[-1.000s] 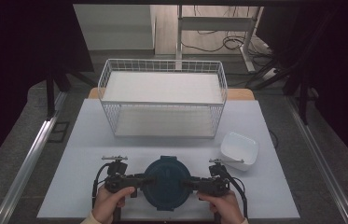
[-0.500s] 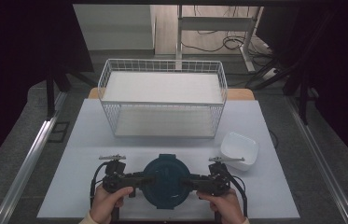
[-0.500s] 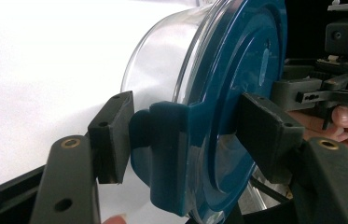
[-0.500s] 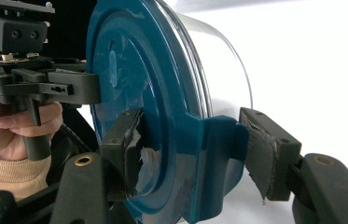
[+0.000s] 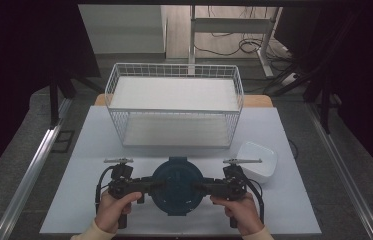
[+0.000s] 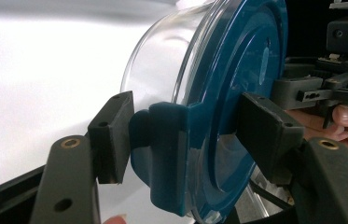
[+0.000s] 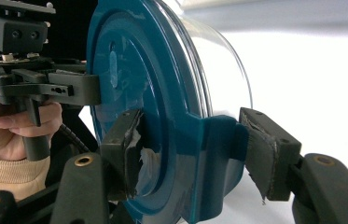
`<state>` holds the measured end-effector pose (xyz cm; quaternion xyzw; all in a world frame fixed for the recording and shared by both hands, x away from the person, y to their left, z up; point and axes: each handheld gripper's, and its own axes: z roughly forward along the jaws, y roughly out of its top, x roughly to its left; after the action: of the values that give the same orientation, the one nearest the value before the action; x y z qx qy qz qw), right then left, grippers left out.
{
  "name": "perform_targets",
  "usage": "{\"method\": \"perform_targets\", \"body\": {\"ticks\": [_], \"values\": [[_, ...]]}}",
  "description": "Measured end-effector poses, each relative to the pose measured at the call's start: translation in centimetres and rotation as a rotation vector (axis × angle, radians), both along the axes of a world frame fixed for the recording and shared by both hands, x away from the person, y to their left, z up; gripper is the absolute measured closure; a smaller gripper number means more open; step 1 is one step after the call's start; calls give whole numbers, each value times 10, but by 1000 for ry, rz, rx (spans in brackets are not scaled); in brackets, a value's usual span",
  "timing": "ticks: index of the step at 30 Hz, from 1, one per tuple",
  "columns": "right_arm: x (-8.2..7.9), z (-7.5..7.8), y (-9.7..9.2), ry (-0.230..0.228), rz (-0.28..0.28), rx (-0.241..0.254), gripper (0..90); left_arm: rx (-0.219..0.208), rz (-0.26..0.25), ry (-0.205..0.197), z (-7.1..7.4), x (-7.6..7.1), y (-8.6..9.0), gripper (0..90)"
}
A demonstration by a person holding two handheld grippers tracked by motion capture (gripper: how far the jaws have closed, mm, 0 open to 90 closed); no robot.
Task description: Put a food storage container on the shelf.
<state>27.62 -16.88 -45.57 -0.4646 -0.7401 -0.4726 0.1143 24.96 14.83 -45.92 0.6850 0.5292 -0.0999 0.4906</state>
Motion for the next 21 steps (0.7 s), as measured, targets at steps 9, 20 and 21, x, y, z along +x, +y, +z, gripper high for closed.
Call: {"method": "perform_targets", "body": {"ticks": [9,20,21], "values": [[16,23,2,-30,-11,1,418,-3,-9,-33,21,19,3,377],[34,53,7,-73,-10,-3,418,-7,-15,-69,49,37,8,380],[35,56,7,-78,-9,-2,418,-5,-14,-72,52,39,9,380]]}}
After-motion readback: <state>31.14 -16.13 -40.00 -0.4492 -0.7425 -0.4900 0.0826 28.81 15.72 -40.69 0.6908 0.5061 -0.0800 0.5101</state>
